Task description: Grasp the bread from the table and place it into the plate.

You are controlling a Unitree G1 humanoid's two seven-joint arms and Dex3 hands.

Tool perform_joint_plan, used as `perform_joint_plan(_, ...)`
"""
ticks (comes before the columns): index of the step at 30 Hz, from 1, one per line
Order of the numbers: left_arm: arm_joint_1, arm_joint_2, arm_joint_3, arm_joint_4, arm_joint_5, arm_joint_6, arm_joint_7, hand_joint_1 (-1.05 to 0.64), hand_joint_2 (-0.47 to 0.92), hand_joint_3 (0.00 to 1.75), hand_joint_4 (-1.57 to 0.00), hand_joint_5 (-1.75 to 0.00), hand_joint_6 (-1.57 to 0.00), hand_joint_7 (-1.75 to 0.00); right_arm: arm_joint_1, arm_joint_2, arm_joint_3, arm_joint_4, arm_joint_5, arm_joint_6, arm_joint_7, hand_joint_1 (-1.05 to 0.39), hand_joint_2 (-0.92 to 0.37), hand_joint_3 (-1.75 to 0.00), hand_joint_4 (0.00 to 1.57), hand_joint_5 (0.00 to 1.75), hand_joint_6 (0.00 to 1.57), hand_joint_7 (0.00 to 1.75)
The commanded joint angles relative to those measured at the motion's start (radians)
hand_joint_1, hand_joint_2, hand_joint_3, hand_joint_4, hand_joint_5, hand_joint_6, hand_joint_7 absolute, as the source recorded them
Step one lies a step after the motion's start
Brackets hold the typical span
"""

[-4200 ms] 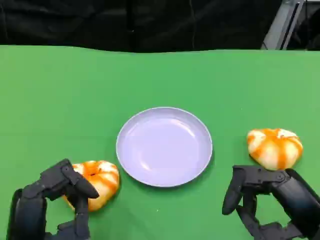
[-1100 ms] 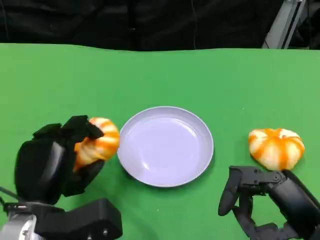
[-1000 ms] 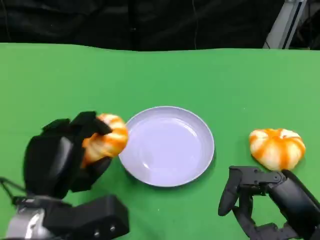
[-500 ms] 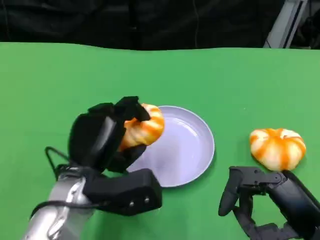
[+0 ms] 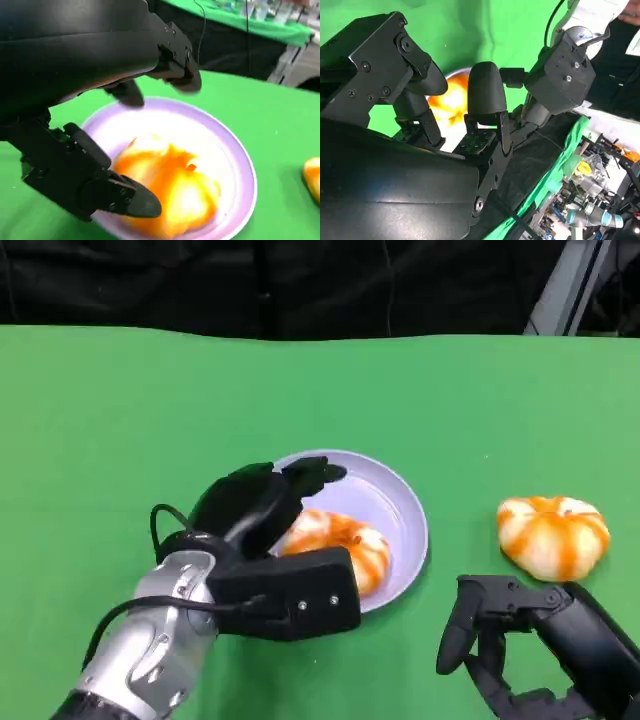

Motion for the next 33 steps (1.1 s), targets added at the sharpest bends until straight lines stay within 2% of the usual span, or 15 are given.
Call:
perform_joint_plan(1,0.014,0.033,-0.011,-0.055,0.009,0.044,-0.057,-0.63,0.92,0.26,0.0,-0.07,-0.04,-0.02,0.005,-0.009,-0.009,-0.012,0.003,0.009,0.0,0.11,-0.3,-1.4,0.86,1.68,0.8,1.32)
perform_joint_plan(9,0.092,0.079,0.023,-0.182,-0.024,0.03,-0.054,-0.64,0.92,0.27,-0.01,-0.07,-0.03,-0.01,0.014,-0.004,0.001,-0.028,-0.005,0.015,-0.004,0.14,-0.3,-1.4,0.86,1.66,0.8,1.33)
perform_joint_plan(13,0.171,0.122,0.09,-0.275,-0.074,-0.029,-0.028,-0.59,0.92,0.28,-0.08,-0.13,-0.12,-0.06,0.011,0.001,0.004,-0.022,-0.017,0.006,-0.012,0.13,-0.29,-1.41,0.87,1.66,0.81,1.32)
perform_joint_plan(14,0.191,0.127,0.11,-0.295,-0.099,-0.045,-0.033,-0.55,0.92,0.28,-0.1,-0.18,-0.14,-0.07,0.011,0.002,0.004,-0.022,-0.014,0.008,-0.011,0.13,-0.29,-1.41,0.87,1.66,0.81,1.32)
perform_joint_plan(15,0.215,0.132,0.134,-0.313,-0.135,-0.07,-0.034,-0.53,0.92,0.27,-0.06,-0.33,-0.16,-0.07,0.011,0.001,0.004,-0.022,-0.012,0.006,-0.011,0.13,-0.29,-1.41,0.87,1.67,0.81,1.32)
perform_joint_plan(16,0.243,0.132,0.161,-0.333,-0.179,-0.096,-0.034,-0.46,0.92,0.25,-0.07,-0.57,-0.22,-0.08,0.01,0.001,0.003,-0.022,-0.01,0.007,-0.01,0.13,-0.29,-1.41,0.87,1.67,0.81,1.32)
perform_joint_plan(17,0.274,0.131,0.187,-0.354,-0.218,-0.123,-0.031,-0.41,0.92,0.24,-0.12,-0.7,-0.27,-0.09,0.01,0.001,0.003,-0.024,-0.009,0.01,-0.009,0.13,-0.29,-1.41,0.87,1.67,0.81,1.32)
perform_joint_plan(19,0.334,0.127,0.226,-0.394,-0.265,-0.16,-0.017,-0.35,0.92,0.23,-0.23,-0.84,-0.35,-0.13,0.01,0.002,0.003,-0.029,-0.007,0.015,-0.008,0.12,-0.29,-1.41,0.87,1.68,0.81,1.32)
perform_joint_plan(21,0.387,0.118,0.256,-0.42,-0.305,-0.201,0.001,-0.3,0.92,0.22,-0.33,-0.87,-0.43,-0.14,0.012,0.003,0.001,-0.034,-0.001,0.024,-0.005,0.12,-0.3,-1.41,0.87,1.68,0.81,1.32)
perform_joint_plan(25,0.499,0.117,0.318,-0.458,-0.367,-0.315,0.035,-0.21,0.92,0.25,-0.56,-0.92,-0.71,-0.25,0.012,-0.005,-0.004,-0.034,-0.008,0.011,-0.008,0.12,-0.29,-1.39,0.88,1.67,0.81,1.32)
perform_joint_plan(29,0.61,0.09,0.368,-0.523,-0.415,-0.349,0.051,-0.17,0.91,0.26,-0.73,-1.04,-0.85,-0.31,0.01,-0.007,-0.012,-0.02,0.012,-0.005,-0.001,0.12,-0.31,-1.38,0.88,1.66,0.8,1.33)
perform_joint_plan(30,0.634,0.079,0.376,-0.538,-0.421,-0.352,0.057,-0.14,0.89,0.29,-0.75,-1.09,-0.87,-0.33,0.009,-0.007,-0.013,-0.017,0.019,-0.005,0.002,0.13,-0.31,-1.38,0.88,1.66,0.8,1.33)
perform_joint_plan(31,0.658,0.068,0.383,-0.548,-0.433,-0.361,0.061,-0.11,0.85,0.38,-0.74,-1.15,-0.87,-0.37,0.009,-0.008,-0.014,-0.012,0.024,-0.007,0.004,0.14,-0.32,-1.38,0.88,1.65,0.8,1.33)
perform_joint_plan(32,0.676,0.06,0.388,-0.552,-0.445,-0.373,0.063,-0.07,0.73,0.61,-0.72,-1.21,-0.85,-0.53,0.009,-0.009,-0.015,-0.009,0.029,-0.008,0.005,0.14,-0.32,-1.38,0.89,1.65,0.8,1.34)
perform_joint_plan(33,0.695,0.053,0.393,-0.556,-0.456,-0.385,0.063,-0.05,0.66,0.74,-0.71,-1.25,-0.81,-0.65,0.011,-0.01,-0.014,-0.009,0.03,-0.006,0.006,0.13,-0.32,-1.38,0.89,1.65,0.8,1.34)
